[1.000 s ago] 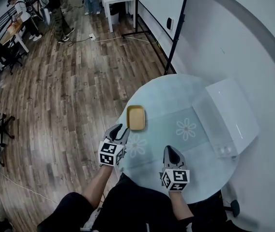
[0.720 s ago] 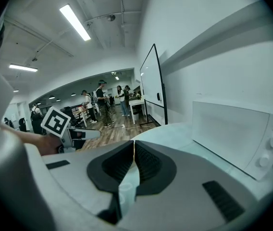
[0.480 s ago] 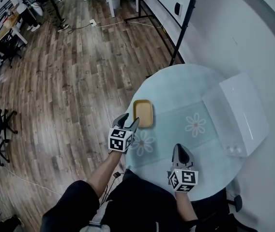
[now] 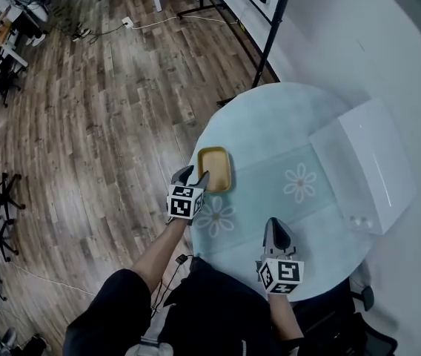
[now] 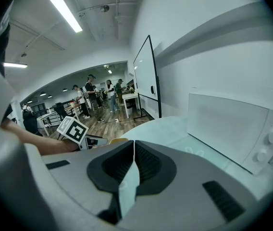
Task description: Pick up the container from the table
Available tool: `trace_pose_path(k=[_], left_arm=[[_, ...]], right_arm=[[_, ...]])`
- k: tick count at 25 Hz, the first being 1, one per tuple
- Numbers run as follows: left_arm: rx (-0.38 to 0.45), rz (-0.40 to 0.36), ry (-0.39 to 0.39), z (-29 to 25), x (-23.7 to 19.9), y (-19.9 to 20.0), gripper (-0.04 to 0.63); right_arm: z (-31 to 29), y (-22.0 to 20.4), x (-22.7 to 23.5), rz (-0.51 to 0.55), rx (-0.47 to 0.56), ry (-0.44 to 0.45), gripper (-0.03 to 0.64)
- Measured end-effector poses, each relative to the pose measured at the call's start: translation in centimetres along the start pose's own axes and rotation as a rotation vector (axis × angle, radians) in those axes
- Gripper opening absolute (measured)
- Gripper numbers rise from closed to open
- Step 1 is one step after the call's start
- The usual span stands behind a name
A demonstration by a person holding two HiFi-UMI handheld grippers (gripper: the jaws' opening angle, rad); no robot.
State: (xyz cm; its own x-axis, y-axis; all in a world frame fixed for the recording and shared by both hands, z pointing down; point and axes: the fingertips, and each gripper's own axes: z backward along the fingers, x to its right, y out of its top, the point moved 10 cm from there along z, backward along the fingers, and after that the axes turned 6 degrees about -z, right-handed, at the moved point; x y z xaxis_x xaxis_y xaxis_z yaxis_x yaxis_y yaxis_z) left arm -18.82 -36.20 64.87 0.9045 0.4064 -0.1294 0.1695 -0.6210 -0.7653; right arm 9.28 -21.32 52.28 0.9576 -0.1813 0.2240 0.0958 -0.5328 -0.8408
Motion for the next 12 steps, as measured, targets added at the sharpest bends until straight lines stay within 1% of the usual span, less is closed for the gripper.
trace_pose_path(k=[6, 12], left_arm=[[-0.055, 0.018, 0.015, -2.5, -1.3, -1.2, 0.21], [-0.106, 0.05, 0.011, -4.2, -1.7, -2.4, 0.21]], right_arm=[[-0.7, -0.5, 0.2, -0.016, -0.023, -0.032, 0.026], [-0.9, -1.3, 0.5, -0.031, -0.049, -0.049, 0.025]])
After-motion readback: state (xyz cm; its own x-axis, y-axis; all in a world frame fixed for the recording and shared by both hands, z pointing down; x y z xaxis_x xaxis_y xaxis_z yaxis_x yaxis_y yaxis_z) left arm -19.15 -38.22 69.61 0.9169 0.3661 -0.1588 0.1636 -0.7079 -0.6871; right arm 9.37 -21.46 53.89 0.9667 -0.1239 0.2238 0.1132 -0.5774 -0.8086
